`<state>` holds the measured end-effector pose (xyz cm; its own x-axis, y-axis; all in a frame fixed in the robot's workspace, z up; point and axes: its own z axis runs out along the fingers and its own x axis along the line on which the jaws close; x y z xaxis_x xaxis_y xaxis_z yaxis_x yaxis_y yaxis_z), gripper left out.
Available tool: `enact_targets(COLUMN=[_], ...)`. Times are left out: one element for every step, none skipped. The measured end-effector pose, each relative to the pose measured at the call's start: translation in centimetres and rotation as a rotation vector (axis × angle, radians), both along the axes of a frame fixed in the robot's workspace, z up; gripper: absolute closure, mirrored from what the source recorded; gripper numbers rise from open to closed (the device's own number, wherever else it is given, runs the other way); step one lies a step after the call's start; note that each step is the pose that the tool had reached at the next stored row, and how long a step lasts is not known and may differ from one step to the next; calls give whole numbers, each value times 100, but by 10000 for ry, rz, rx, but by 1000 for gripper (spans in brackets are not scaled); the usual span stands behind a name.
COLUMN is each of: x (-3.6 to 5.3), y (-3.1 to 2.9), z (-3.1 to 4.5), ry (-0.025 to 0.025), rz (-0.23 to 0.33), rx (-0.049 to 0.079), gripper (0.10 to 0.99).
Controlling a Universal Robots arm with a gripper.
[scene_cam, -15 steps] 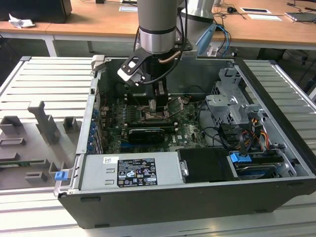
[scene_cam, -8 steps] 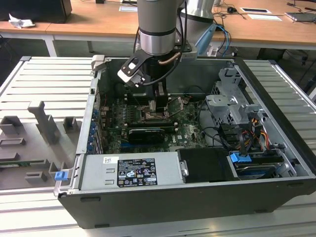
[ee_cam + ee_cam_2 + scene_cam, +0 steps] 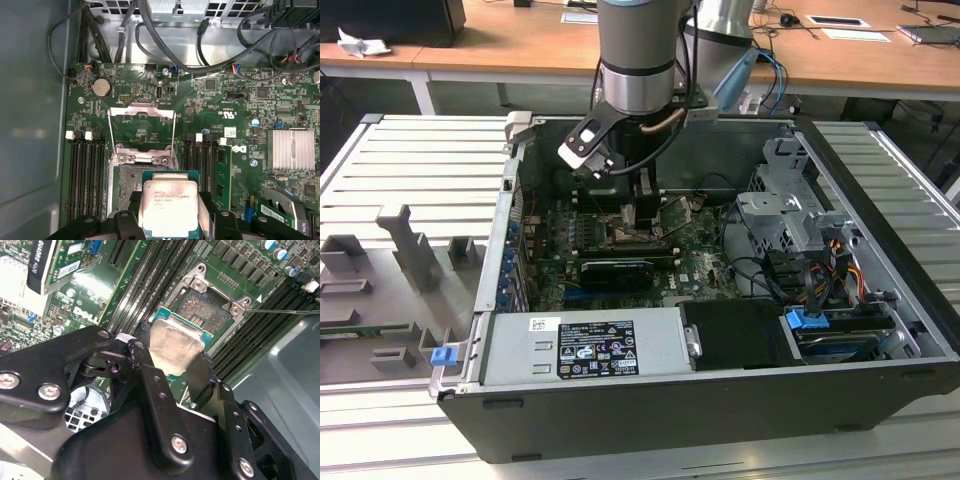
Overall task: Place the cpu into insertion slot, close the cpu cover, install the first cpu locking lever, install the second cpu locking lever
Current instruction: 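Place the cpu into insertion slot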
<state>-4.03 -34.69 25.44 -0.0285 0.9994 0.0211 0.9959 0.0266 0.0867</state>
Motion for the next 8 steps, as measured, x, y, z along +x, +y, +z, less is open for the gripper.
enact_targets(x=[0,0,-1,-2,-2,-2,-3,-3], y=[16,28,37,44,52,61,69,79], z=[-18,-37,-53,-65,-77,-85,-91,-99], ry=[0,-1,-1,-1,0,0,0,0], rz=[0,0,0,0,0,0,1,0], rx=[1,6,7,7,6,7,7,6], gripper=[561,561,561,561,561,561,561,561])
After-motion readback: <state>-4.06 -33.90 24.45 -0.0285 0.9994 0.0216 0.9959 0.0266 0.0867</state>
